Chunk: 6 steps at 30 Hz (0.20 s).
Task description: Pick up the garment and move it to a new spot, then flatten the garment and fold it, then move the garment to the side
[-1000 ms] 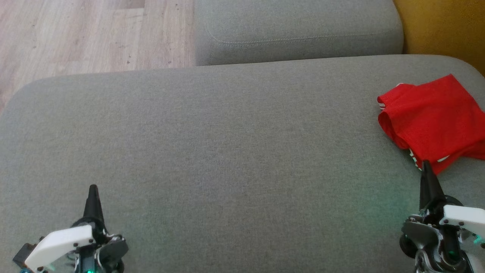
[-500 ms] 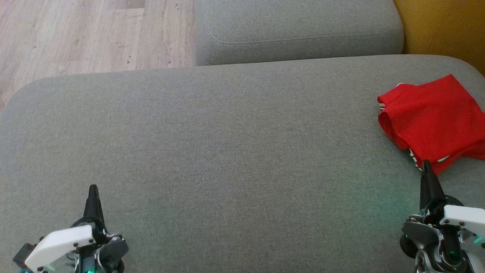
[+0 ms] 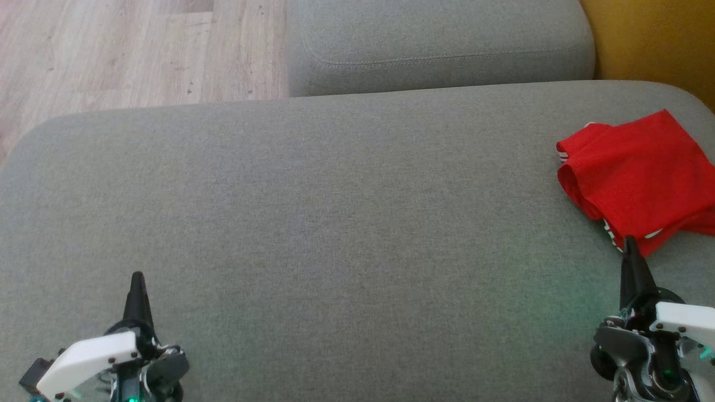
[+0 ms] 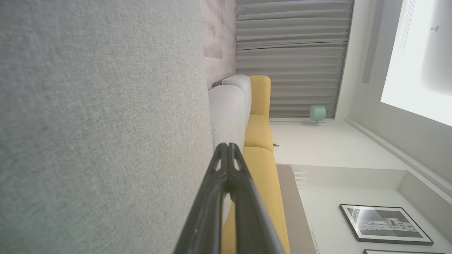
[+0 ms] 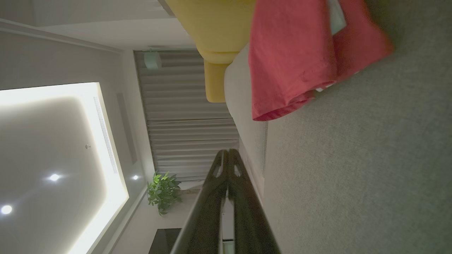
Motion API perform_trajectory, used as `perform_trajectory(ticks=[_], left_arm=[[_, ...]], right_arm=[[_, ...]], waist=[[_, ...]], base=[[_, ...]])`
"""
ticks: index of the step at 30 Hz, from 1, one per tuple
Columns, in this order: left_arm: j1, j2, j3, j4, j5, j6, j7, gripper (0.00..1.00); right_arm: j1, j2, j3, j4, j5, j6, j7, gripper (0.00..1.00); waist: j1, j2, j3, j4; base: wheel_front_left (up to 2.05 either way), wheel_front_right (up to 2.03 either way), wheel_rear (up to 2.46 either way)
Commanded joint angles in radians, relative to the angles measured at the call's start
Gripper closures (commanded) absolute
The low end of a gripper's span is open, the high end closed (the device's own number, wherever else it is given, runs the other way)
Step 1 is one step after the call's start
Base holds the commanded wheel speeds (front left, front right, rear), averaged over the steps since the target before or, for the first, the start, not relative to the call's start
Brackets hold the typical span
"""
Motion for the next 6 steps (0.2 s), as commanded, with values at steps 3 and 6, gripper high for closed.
perform_trajectory(ticks=[3, 6], left_arm=[[-0.049, 0.005, 0.040, -0.029, -0.001, -0.007, 0.005, 1.00], [-0.049, 0.004, 0.040, -0.029, -0.001, -0.007, 0.005, 1.00]], right_arm=[[-0.054, -0.012, 0.019, -0.031, 0.002, -0.001, 0.006, 1.00], [-0.054, -0.012, 0.019, -0.031, 0.002, -0.001, 0.007, 1.00]], waist=[[0.0000, 0.0000, 0.000, 0.000], [0.0000, 0.0000, 0.000, 0.000]], base=[[0.00, 0.00, 0.00], [0.00, 0.00, 0.00]])
